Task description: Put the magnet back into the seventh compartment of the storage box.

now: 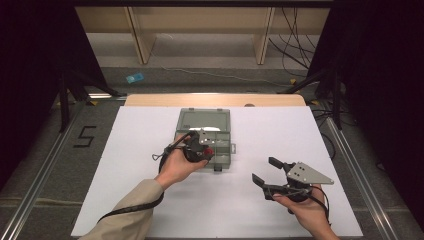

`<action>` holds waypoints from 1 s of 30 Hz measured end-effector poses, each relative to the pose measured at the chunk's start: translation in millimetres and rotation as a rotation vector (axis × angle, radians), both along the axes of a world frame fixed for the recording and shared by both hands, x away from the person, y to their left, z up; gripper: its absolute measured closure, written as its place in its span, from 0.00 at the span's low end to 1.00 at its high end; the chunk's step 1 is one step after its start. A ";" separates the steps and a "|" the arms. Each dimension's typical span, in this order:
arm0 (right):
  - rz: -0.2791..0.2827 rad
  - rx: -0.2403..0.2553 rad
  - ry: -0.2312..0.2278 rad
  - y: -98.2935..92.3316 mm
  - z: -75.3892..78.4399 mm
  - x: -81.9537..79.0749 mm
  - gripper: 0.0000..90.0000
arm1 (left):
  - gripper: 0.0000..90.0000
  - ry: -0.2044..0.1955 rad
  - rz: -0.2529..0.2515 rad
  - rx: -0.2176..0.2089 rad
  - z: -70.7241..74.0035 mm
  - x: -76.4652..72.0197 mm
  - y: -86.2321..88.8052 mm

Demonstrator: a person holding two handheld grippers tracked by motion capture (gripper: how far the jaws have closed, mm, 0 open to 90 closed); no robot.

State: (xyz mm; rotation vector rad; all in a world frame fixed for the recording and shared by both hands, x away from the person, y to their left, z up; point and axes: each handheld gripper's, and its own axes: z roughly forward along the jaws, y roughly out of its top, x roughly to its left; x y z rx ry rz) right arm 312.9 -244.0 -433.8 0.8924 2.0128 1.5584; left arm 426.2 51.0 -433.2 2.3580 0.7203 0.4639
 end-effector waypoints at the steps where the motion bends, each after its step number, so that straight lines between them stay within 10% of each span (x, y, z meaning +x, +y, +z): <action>1: 0.000 0.001 0.001 0.1 0.1 -0.1 0.24 | 0.70 -0.002 -0.001 0.004 -0.4 0.5 -0.1; 24: -0.004 -0.002 -0.001 0.0 -0.1 -0.1 0.24 | 0.68 -0.003 -0.004 0.068 -11.0 9.1 -1.9; 30: -0.001 -0.023 0.021 -1.6 1.2 -1.3 0.24 | 0.55 0.001 0.008 0.050 -8.0 9.6 -0.4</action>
